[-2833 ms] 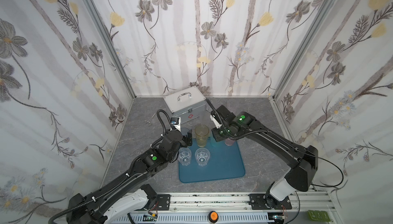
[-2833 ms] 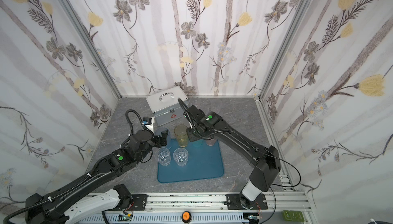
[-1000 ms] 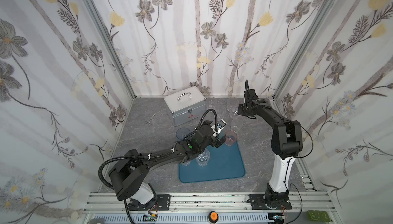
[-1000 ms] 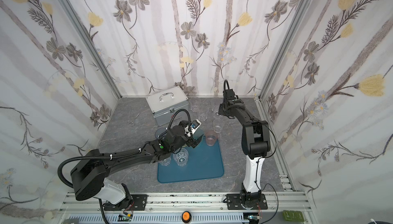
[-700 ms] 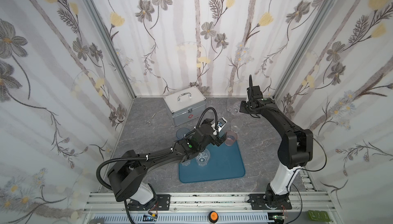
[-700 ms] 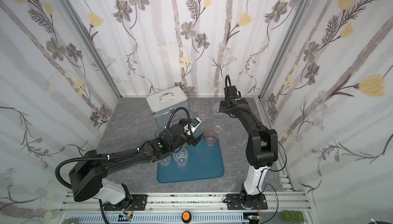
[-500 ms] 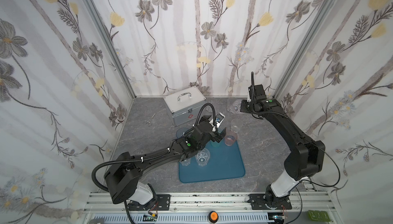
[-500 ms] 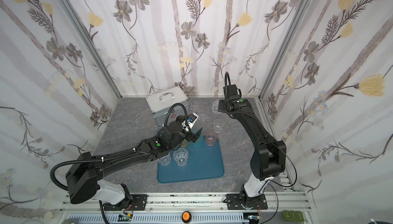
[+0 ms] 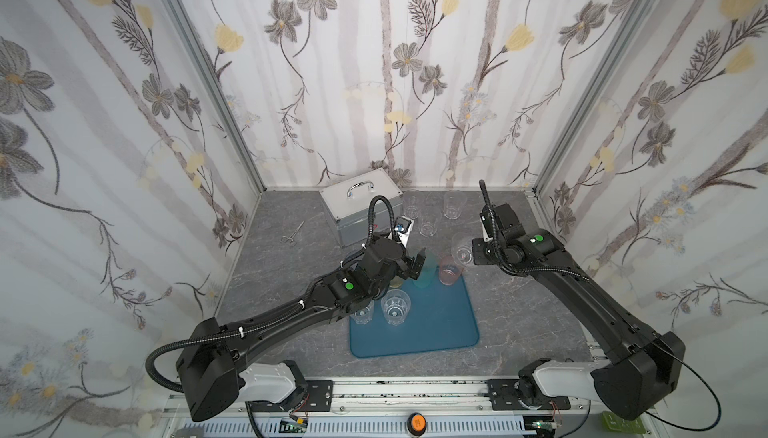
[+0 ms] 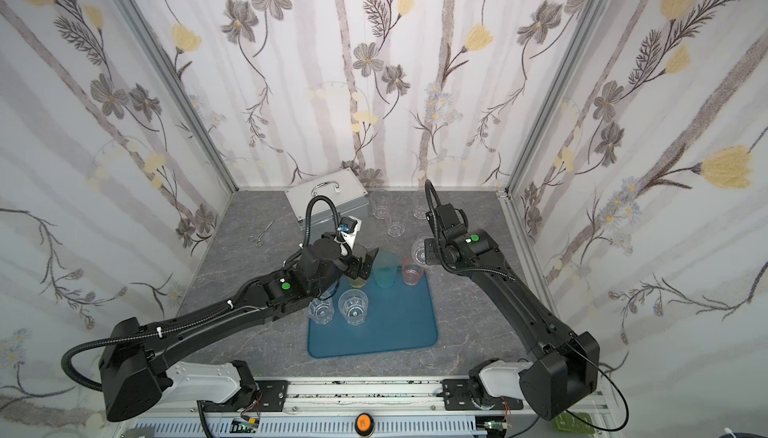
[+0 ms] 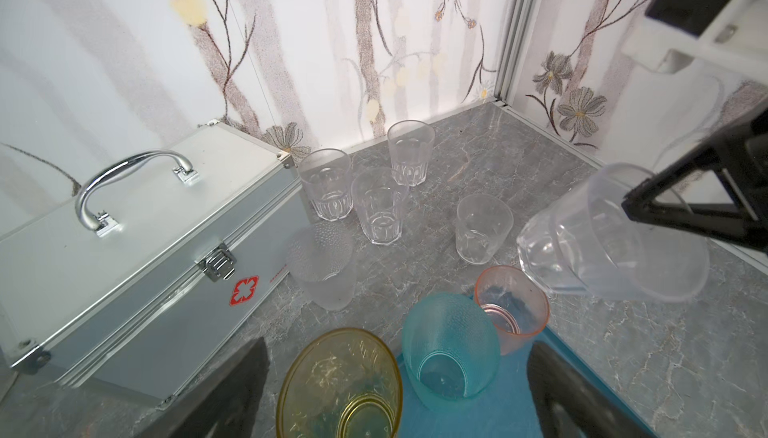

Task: Place the glasses into the tray
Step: 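Lift the third clear glass with the right gripper and carry it to the tray, then lower the third clear glass onto the tray beside the pink glass, open right gripper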

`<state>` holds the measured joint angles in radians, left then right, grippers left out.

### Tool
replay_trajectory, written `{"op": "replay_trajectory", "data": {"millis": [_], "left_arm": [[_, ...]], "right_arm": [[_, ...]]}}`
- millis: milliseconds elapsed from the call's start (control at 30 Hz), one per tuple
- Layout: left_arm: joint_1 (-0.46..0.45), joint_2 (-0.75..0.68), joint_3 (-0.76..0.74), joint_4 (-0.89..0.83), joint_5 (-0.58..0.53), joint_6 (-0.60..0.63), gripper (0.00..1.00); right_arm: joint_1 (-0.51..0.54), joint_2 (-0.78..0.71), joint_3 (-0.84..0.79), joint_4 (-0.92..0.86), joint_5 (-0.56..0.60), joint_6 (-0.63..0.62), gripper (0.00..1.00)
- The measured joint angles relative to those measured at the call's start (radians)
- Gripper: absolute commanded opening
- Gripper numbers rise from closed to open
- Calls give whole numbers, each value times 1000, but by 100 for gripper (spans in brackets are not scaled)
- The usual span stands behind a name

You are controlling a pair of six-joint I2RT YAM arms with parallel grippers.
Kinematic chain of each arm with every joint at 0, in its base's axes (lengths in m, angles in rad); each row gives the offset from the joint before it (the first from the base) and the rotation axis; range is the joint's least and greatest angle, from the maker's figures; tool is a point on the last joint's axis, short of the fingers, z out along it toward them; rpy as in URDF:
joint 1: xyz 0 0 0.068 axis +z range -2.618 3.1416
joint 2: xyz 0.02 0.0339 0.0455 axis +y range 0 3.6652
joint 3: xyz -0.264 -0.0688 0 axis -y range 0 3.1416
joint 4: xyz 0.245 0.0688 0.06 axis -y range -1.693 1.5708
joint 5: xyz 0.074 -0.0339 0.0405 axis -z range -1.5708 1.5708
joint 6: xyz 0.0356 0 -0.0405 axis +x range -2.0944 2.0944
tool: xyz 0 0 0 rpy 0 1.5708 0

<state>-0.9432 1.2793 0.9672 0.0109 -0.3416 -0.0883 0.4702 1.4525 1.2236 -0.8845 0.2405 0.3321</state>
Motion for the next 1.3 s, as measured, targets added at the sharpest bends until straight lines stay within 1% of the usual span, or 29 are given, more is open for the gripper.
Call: {"op": "replay_trajectory", "data": {"millis": [133, 300, 467, 567, 633, 700, 867, 1300], "left_arm": [[-11, -58, -50, -39, 15, -50, 99], [-25, -108, -113, -68, 53, -106, 99], [-29, -117, -154, -80, 73, -136, 100], [-30, -117, -170, -89, 73, -144, 100], [-30, -120, -180, -90, 72, -145, 100], [-30, -127, -190, -90, 68, -145, 100], [-30, -135, -205, -90, 54, -137, 100], [-30, -108, -198, -90, 53, -116, 100]], "right_arm": [[37, -44, -65, -81, 39, 25, 2], [167, -52, -132, -141, 39, 87, 2], [307, 45, -158, -104, -35, 151, 1], [347, 127, -137, -51, -78, 174, 1], [370, 180, -116, -13, -79, 182, 0], [384, 223, -99, 19, -114, 181, 0], [383, 275, -83, 53, -114, 171, 0], [367, 308, -83, 63, -108, 138, 0]]}}
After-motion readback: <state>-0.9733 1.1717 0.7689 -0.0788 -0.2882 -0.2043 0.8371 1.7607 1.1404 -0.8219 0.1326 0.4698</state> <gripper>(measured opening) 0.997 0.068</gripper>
